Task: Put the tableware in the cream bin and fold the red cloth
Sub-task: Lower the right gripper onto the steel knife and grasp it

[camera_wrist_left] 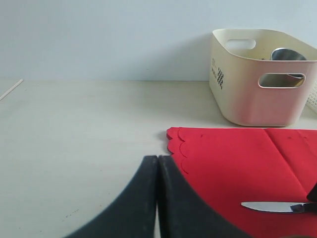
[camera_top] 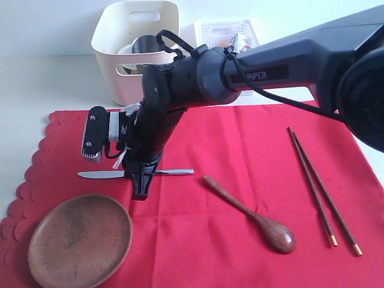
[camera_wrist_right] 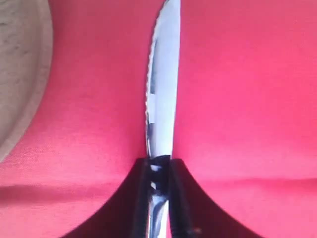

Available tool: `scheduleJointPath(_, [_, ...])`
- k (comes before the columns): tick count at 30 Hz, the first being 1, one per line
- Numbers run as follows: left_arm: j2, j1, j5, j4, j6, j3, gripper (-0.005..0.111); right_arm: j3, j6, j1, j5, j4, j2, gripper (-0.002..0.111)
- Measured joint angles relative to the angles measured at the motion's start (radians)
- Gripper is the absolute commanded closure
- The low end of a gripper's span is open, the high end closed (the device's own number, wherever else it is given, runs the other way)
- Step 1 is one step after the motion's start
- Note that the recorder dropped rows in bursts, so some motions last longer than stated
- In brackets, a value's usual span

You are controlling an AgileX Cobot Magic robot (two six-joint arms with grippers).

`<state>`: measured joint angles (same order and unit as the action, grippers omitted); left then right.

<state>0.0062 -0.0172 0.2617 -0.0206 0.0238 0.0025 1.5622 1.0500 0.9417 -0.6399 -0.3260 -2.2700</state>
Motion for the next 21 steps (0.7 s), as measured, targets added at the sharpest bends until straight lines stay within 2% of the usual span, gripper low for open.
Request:
scheduleJointPath(13, [0.0, 0.0, 0.0, 0.0, 0.0, 0.0, 0.104, -0.004, -0.149, 0.0, -0.05, 0.136, 0.064, 0.108])
scheduleJointPath(21, [0.0, 0.0, 0.0, 0.0, 0.0, 0.0, 0.104, -0.004, -0.179, 0.0, -0.048, 0.146, 0.071, 0.108])
